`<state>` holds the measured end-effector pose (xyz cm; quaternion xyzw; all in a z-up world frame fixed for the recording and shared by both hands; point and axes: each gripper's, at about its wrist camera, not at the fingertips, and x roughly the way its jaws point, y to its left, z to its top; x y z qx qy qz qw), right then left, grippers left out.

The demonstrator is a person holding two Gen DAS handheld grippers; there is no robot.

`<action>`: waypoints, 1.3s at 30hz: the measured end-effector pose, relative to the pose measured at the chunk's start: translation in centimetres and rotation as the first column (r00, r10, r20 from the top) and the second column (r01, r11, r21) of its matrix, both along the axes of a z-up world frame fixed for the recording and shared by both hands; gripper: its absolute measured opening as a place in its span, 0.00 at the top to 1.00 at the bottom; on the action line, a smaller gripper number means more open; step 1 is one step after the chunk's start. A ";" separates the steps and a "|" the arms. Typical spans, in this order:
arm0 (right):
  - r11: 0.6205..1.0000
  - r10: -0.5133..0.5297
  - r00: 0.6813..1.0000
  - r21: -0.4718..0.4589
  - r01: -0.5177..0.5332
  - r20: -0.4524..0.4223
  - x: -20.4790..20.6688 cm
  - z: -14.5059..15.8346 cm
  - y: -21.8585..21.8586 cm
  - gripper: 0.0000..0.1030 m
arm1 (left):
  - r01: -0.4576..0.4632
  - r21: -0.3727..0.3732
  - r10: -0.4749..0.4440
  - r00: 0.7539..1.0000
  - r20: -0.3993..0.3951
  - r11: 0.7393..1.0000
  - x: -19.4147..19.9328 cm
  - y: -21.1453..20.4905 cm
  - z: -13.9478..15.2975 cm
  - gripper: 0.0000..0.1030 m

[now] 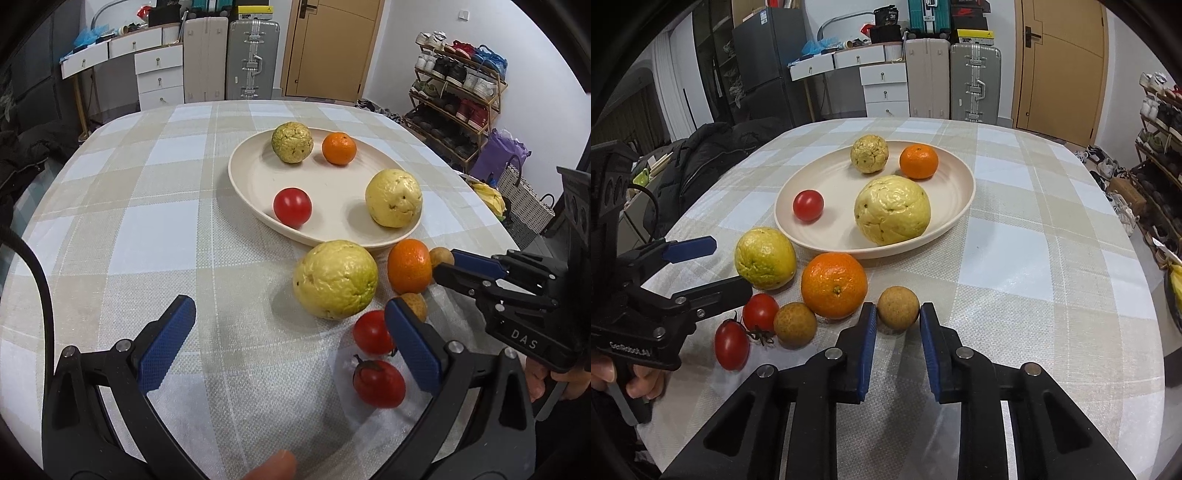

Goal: Organize fruits
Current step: 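Grasp a small brown round fruit with the right gripper while the left grasps a pale-yellow fruit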

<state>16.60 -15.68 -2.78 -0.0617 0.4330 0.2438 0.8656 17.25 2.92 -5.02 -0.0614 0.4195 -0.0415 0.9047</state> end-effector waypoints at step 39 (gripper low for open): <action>0.998 -0.028 0.999 0.053 0.026 0.034 0.2 0.9 -1.5 0.76 | 0.096 -0.144 -0.093 0.995 0.029 0.985 1.6 -0.8 0.0 0.54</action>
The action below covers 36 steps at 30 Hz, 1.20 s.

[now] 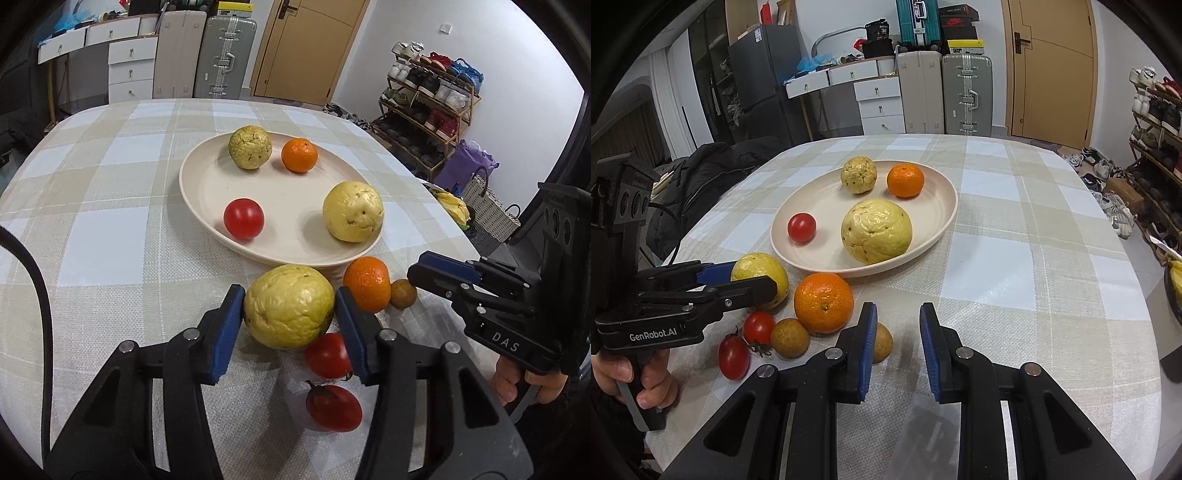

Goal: Organize fruits
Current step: 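Grasp a small brown round fruit with the right gripper while the left grasps a pale-yellow fruit, then carry the brown fruit and pale-yellow fruit into the plate and open both grippers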

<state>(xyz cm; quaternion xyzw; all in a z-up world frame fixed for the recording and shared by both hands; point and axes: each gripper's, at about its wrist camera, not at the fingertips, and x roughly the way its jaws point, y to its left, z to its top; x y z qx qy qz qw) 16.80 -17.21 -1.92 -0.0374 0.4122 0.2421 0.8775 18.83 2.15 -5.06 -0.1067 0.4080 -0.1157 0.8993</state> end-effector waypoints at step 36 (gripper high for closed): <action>0.998 0.066 0.998 0.006 -0.066 0.013 -0.9 0.9 0.4 0.75 | -0.035 0.041 0.031 0.996 0.080 0.999 -1.3 1.1 2.1 0.54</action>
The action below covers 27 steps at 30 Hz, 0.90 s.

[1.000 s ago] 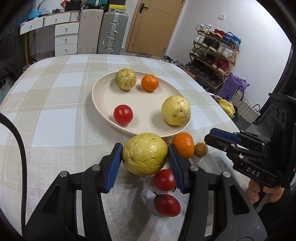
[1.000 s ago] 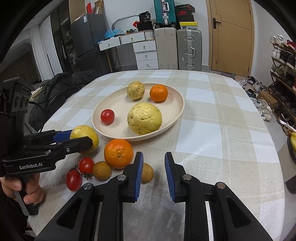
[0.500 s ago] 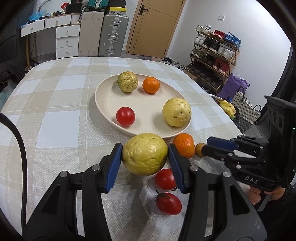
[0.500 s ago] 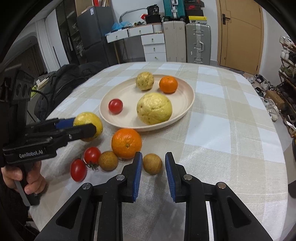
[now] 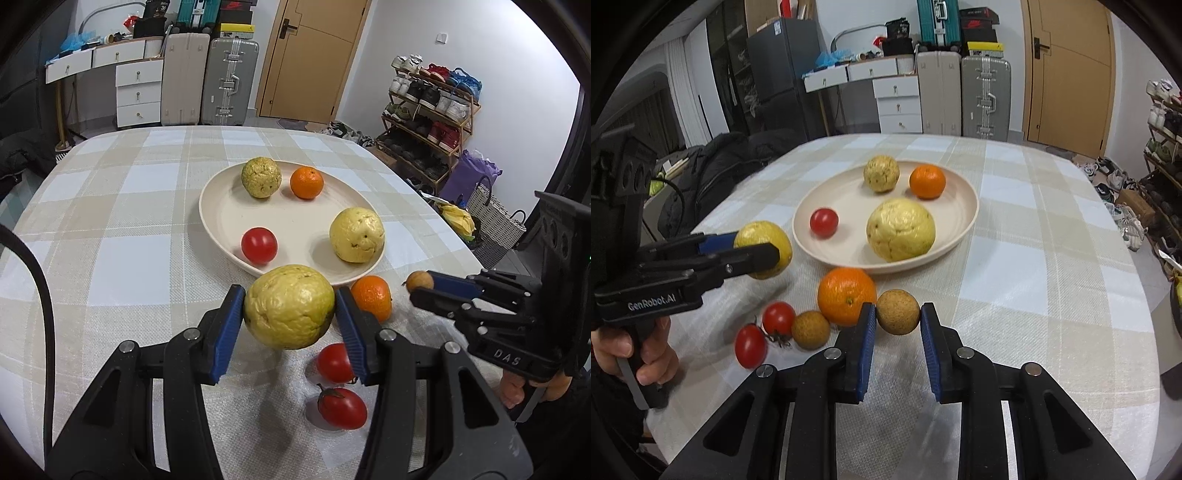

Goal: Organize fruits
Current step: 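Carry the brown fruit and pale-yellow fruit into the plate and open both grippers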

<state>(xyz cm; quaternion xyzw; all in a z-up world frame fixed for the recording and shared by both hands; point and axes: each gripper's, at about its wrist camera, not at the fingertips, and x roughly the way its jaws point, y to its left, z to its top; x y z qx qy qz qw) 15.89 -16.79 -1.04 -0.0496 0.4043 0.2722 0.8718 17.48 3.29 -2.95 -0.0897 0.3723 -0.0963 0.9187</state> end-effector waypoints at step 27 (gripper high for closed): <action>0.997 0.034 0.999 0.067 -0.036 0.023 2.6 1.8 2.8 0.75 | -0.033 0.033 0.032 0.999 0.036 0.999 3.5 -0.3 1.3 0.54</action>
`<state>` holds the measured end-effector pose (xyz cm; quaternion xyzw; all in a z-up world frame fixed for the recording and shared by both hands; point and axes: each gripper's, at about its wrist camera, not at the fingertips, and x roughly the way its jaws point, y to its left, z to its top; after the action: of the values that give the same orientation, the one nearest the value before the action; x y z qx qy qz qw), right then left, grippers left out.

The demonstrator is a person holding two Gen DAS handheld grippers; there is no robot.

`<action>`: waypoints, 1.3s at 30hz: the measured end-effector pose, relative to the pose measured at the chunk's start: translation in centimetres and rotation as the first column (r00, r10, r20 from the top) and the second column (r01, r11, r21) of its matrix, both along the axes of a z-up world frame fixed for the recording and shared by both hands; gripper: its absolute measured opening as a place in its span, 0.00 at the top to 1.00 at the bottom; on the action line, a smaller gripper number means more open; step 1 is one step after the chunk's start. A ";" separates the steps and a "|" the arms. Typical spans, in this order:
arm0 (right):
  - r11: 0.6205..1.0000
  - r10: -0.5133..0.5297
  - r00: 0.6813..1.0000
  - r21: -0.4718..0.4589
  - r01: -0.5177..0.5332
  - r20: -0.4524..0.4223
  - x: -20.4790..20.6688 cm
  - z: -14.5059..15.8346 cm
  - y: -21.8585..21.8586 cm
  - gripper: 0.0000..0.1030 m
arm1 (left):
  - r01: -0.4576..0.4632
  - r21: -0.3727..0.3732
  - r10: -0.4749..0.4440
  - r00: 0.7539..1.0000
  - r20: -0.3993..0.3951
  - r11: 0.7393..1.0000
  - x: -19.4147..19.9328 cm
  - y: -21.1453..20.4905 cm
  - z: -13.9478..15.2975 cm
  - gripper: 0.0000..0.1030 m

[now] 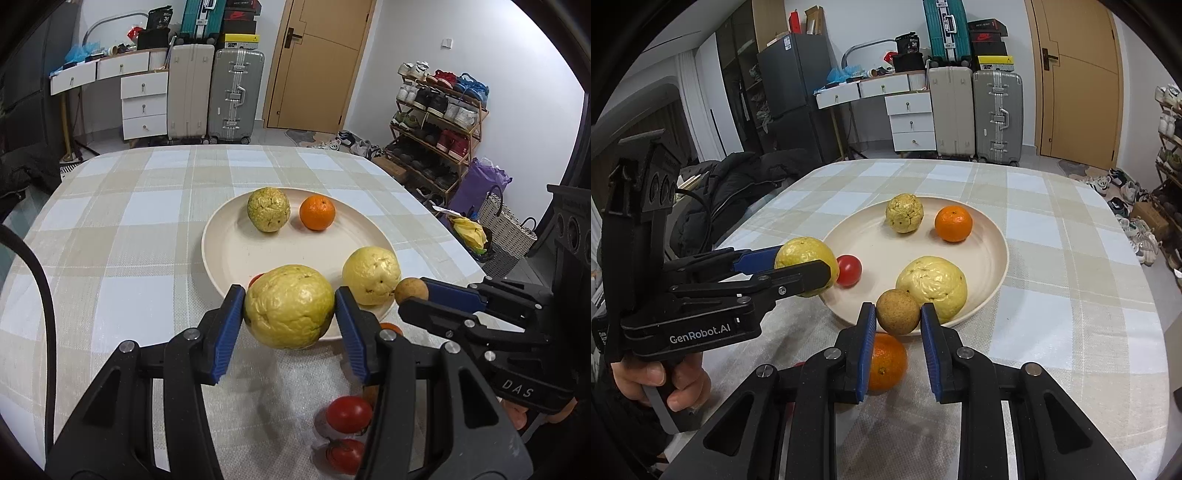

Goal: Organize fruits
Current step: 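Carry the brown fruit and pale-yellow fruit into the plate and open both grippers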

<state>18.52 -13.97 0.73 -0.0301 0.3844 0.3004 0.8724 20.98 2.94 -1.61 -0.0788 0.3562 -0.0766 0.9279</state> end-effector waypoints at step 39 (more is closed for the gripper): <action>0.998 -0.058 0.998 -0.035 0.057 -0.022 2.2 -1.5 -0.3 0.53 | -0.007 0.094 0.009 1.000 -0.012 0.996 3.5 -1.3 -2.3 0.53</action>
<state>20.68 -14.24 -0.78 -0.0305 0.4003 0.2687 0.8756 24.45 1.61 -3.90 -0.0370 0.3648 -0.0556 0.9287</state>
